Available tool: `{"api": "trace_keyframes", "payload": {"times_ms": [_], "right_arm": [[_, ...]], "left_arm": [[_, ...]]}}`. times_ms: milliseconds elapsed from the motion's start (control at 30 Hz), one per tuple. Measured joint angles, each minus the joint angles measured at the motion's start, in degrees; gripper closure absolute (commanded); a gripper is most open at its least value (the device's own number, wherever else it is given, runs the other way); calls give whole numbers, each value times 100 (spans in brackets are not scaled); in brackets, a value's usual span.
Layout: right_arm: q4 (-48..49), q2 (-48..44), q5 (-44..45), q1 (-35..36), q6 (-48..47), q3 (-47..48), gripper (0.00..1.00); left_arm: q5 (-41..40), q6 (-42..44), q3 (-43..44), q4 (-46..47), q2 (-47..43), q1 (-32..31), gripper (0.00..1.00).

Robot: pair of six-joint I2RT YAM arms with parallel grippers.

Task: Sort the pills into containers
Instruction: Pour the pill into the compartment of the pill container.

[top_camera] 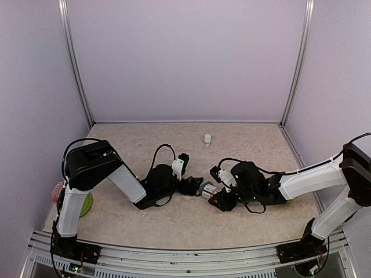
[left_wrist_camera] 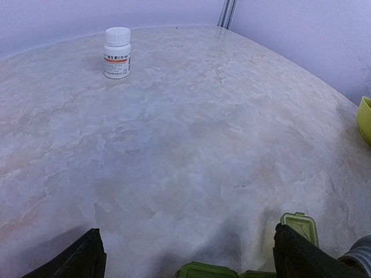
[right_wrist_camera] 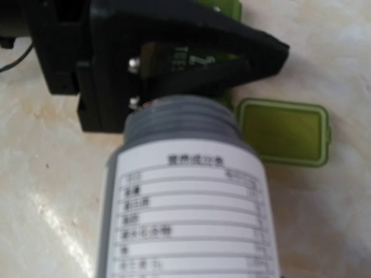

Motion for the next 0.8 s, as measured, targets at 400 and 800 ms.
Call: {"api": "trace_keyframes", "payload": {"times_ms": [400, 800], "right_arm": [[809, -142, -225, -33, -15, -610, 79], [1902, -450, -341, -129, -13, -1145, 78]], "left_arm": [[-2, 0, 2, 0, 0, 0, 2], [-2, 4, 2, -2, 0, 0, 1]]}}
